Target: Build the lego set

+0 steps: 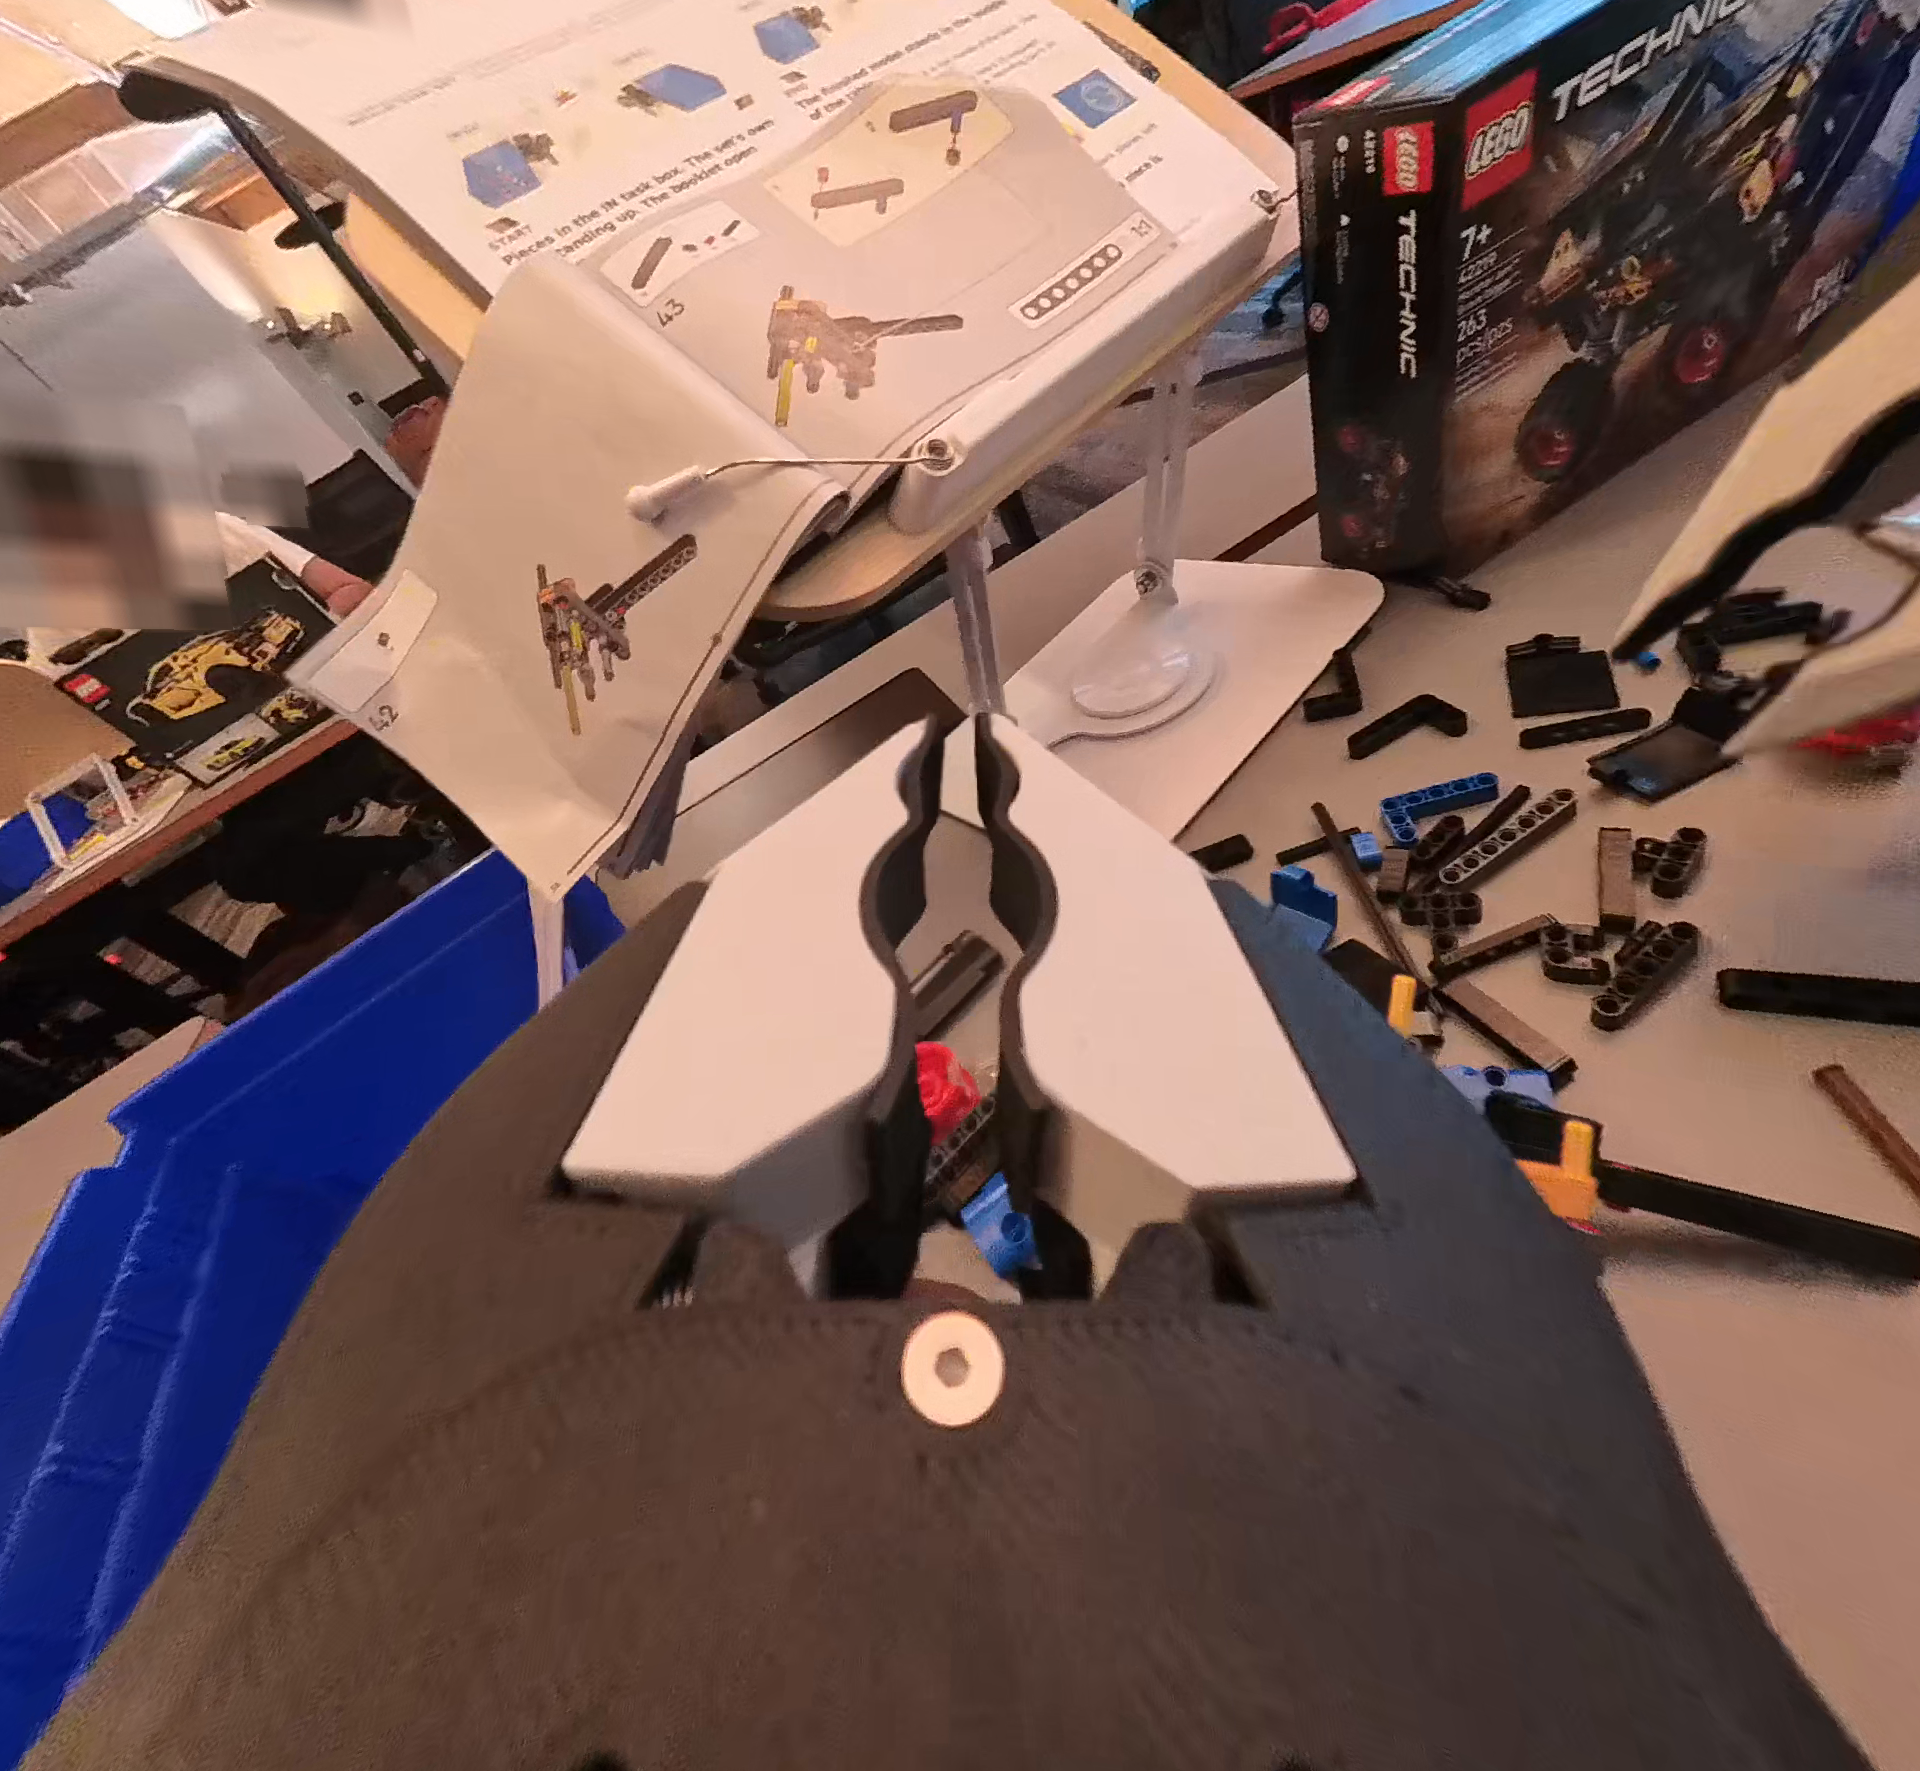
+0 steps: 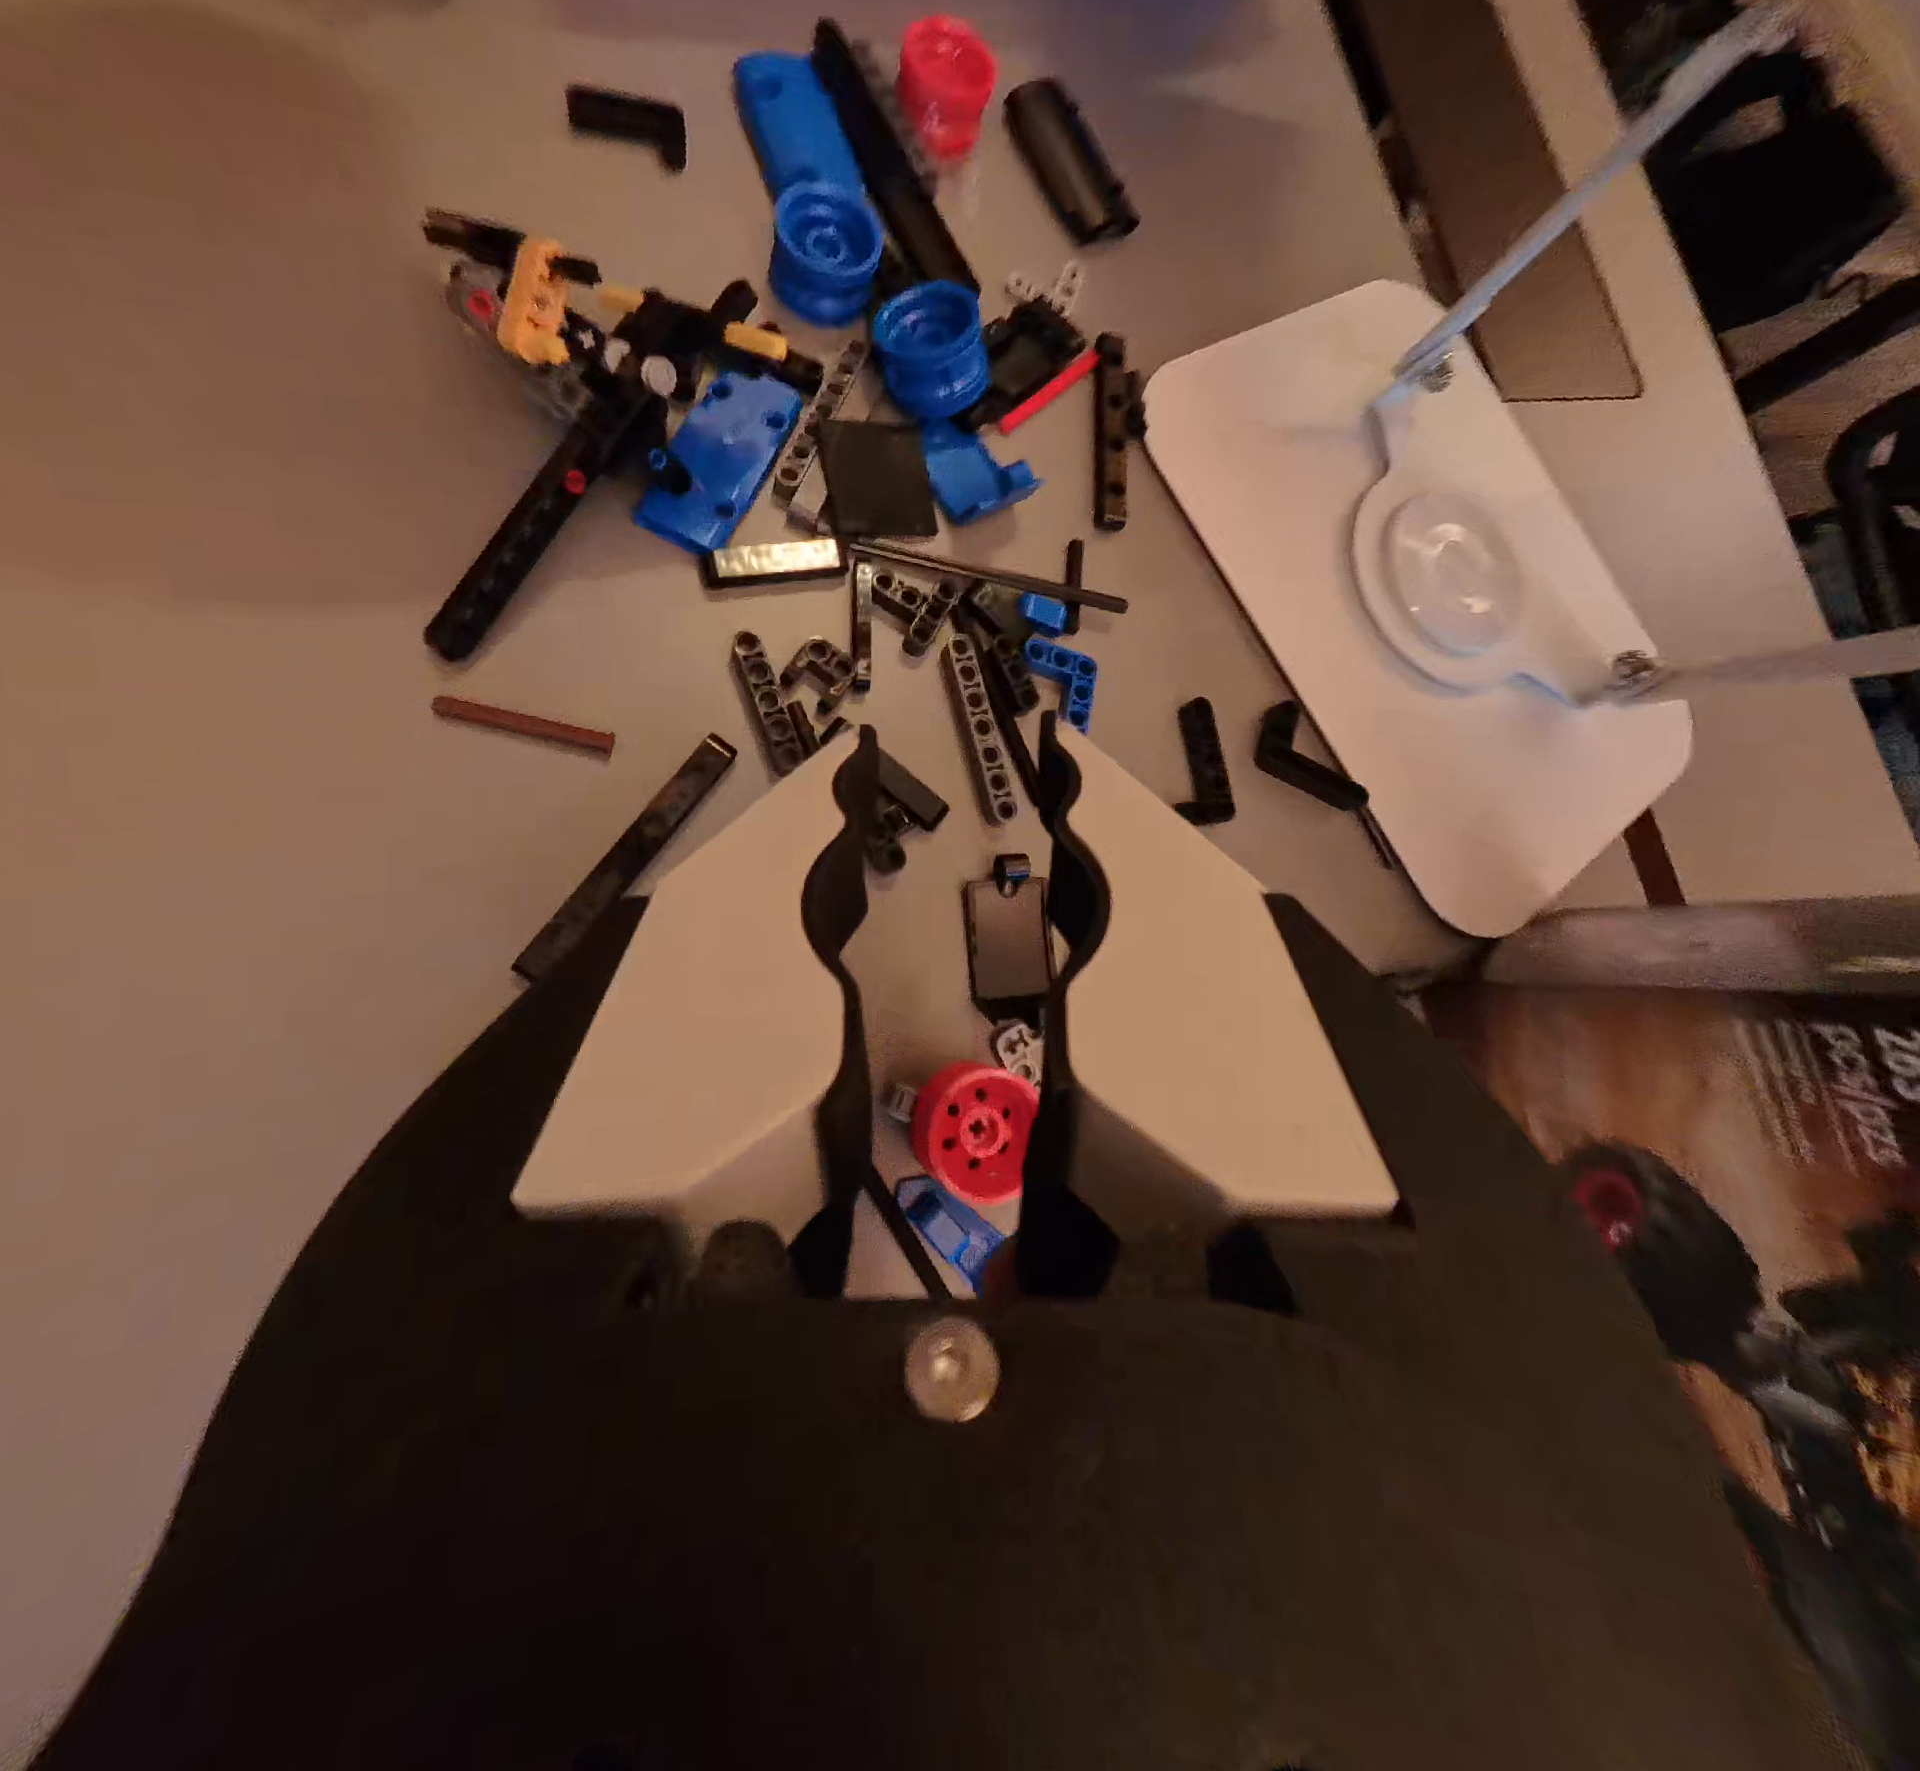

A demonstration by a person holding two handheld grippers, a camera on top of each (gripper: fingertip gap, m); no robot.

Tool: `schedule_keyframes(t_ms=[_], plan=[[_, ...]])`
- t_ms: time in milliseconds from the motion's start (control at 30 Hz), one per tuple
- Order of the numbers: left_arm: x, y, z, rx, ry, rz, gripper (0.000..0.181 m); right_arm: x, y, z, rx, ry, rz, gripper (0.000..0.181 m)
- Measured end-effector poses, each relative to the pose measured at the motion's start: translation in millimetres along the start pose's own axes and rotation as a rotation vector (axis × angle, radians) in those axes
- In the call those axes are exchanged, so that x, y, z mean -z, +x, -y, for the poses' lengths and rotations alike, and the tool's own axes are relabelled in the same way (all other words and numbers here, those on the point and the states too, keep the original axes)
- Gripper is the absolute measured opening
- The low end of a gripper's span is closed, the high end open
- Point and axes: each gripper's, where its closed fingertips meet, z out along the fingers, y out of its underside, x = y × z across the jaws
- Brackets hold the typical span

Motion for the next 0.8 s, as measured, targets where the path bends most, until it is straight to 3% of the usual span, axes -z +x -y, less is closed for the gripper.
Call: schedule_keyframes(t_ms=[433,500,633,800], plan=[[8,-21,0,0.116,0.028,0.020,0.007,-49,-20,-30,0.034,-0.151,0.198,0.016],[8,-19,1,0.109,0.028,0.017,0.007,-51,-22,-30,0.022,-0.144,0.215,0.006],[7,-15,3,0.099,0.034,0.002,0.010,-49,-22,-31,-0.005,-0.136,0.227,0.005],[11,9,19,0.035,0.116,-0.110,0.027,-32,-22,-17,-0.109,-0.052,0.268,0.000]])
